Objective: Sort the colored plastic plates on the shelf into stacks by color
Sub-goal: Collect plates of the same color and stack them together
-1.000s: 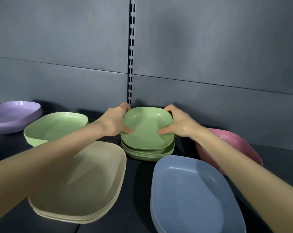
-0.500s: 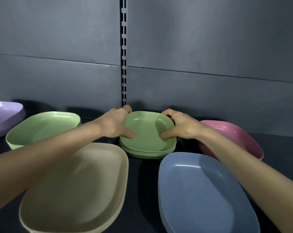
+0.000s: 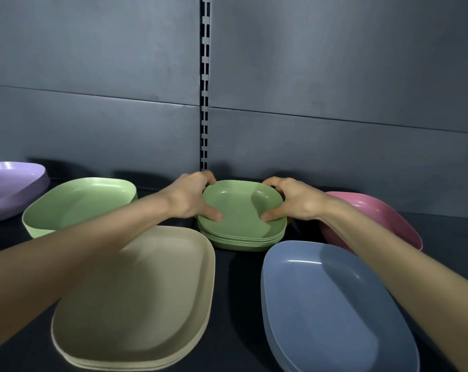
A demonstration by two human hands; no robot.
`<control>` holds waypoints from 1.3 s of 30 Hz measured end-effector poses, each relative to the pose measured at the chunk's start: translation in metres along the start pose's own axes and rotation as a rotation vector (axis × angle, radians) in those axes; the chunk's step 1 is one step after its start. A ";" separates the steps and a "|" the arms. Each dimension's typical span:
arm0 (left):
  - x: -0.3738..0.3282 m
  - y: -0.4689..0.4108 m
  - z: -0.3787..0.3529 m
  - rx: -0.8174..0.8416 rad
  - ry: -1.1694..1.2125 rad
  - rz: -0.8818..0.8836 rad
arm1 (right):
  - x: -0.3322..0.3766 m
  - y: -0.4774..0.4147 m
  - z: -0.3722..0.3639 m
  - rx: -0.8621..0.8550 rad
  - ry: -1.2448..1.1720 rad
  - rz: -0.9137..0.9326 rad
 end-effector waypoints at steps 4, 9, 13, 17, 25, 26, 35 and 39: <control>-0.001 0.002 0.000 -0.003 -0.012 -0.001 | -0.002 0.001 -0.001 0.005 -0.002 -0.012; -0.007 0.004 0.001 0.031 -0.116 -0.028 | 0.000 0.003 0.002 -0.004 0.062 -0.014; -0.023 0.005 0.006 0.048 -0.299 -0.102 | 0.007 0.012 0.016 -0.049 0.218 0.012; -0.062 0.008 0.035 -0.109 -0.400 -0.198 | 0.017 0.029 0.056 -0.184 0.296 0.052; -0.161 0.031 0.047 -0.324 -0.343 -0.353 | 0.000 0.082 0.141 -0.424 0.344 0.139; -0.172 0.035 0.043 -0.335 -0.332 -0.361 | -0.006 0.089 0.148 -0.435 0.343 0.148; -0.233 0.062 -0.038 -0.291 -0.260 -0.237 | -0.089 0.147 0.170 -0.333 0.293 0.217; -0.241 0.069 -0.064 -0.223 -0.206 -0.148 | -0.112 0.155 0.158 -0.246 0.260 0.276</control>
Point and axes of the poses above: each hand's wrist, its own y-axis away from the middle knuckle, its own z-axis out of the back of the hand, x = y × z, the point moved 9 cm from there along -y, towards the middle knuckle, and after that the axes turned 8 degrees about -x, right-handed, at the moved point
